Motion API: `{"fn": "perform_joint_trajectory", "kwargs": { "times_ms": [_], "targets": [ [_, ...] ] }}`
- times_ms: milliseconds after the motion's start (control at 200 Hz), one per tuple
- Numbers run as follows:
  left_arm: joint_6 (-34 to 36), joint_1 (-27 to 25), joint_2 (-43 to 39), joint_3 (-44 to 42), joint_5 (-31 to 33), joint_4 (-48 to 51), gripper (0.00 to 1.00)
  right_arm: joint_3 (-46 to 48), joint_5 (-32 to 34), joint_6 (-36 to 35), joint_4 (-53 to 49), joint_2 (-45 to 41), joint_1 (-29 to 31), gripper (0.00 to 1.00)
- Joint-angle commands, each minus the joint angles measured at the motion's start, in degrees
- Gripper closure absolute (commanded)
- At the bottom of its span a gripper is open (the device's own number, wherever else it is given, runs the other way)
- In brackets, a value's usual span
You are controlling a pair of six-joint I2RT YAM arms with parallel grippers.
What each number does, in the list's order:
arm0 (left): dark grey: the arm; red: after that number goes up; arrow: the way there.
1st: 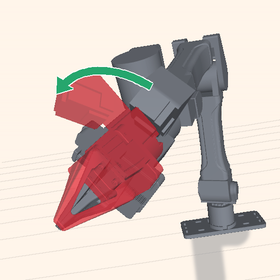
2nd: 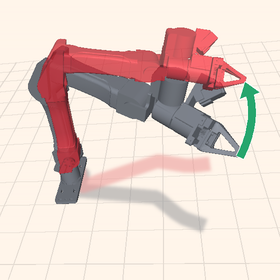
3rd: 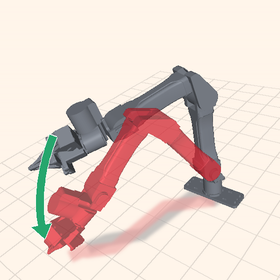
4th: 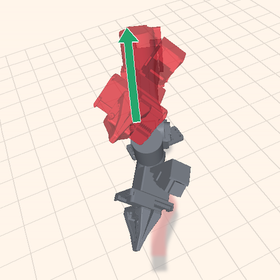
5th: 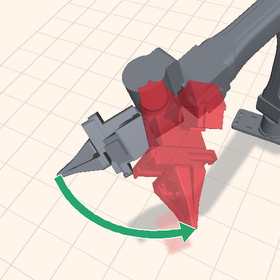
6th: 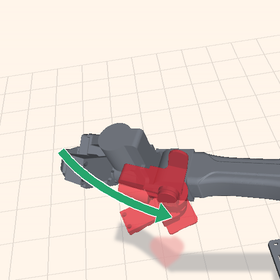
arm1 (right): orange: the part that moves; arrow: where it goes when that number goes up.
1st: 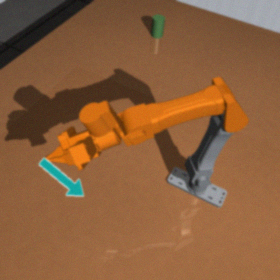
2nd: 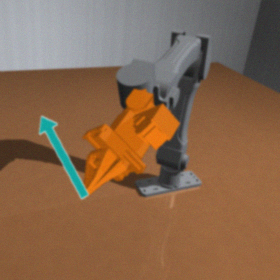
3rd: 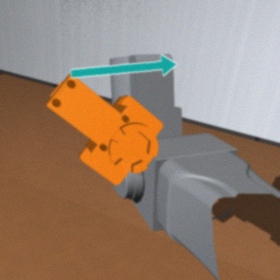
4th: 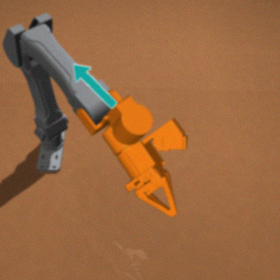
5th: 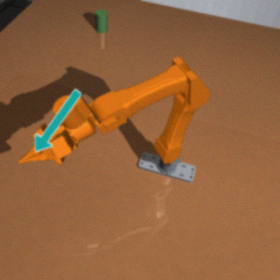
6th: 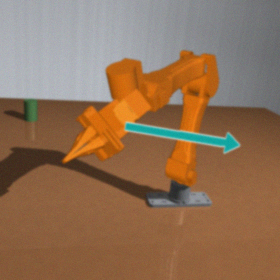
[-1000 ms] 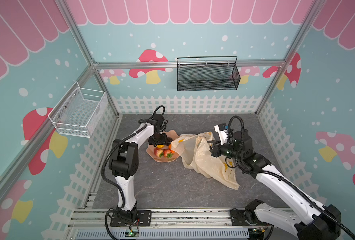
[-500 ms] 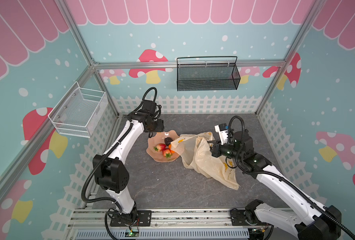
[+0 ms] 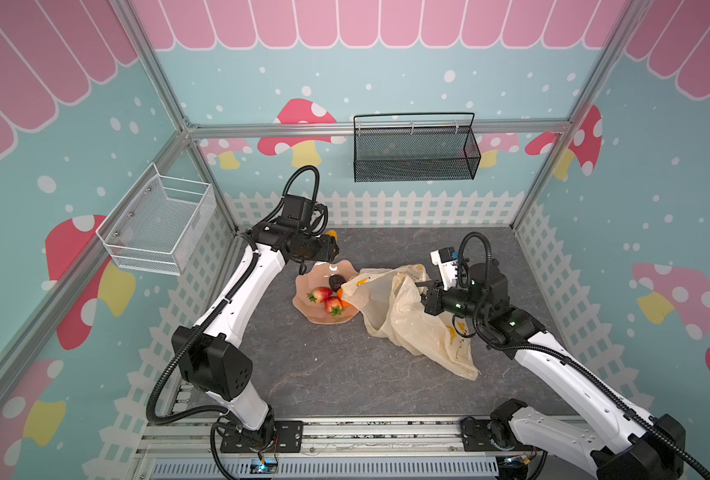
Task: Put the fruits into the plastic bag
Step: 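Lift the yellow pear with the left gripper out of the bowl, then carry the pear with the left gripper down into the bag mouth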
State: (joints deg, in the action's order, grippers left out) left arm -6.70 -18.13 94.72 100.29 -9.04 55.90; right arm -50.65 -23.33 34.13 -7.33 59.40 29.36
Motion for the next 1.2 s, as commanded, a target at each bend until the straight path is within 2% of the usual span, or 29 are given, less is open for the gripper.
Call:
{"fn": "perform_joint_trajectory", "kwargs": {
  "times_ms": [0,250,415,931,1196],
  "targets": [
    [3.89,-3.56,-4.09,0.66,-3.79,-0.01,0.40,-0.16,-0.05,-0.05,-0.04,-1.30,0.34,1.00],
    [5.08,-11.94,-10.68,-5.68,-9.75,-4.39,0.42,-0.02,-0.06,-0.12,-0.11,-1.50,0.34,1.00],
    [4.37,-14.97,-11.89,-8.47,-11.37,-5.91,0.45,-0.05,-0.05,-0.03,-0.13,-1.56,0.26,1.00],
    [6.08,-18.76,-7.10,-17.06,-11.35,-6.53,0.52,0.38,0.09,0.58,-0.12,-2.44,0.30,1.00],
    [1.71,-18.34,-1.86,-20.39,-13.94,-13.68,0.57,0.39,-0.22,0.62,0.04,-2.79,0.31,1.00]
  ]
}}
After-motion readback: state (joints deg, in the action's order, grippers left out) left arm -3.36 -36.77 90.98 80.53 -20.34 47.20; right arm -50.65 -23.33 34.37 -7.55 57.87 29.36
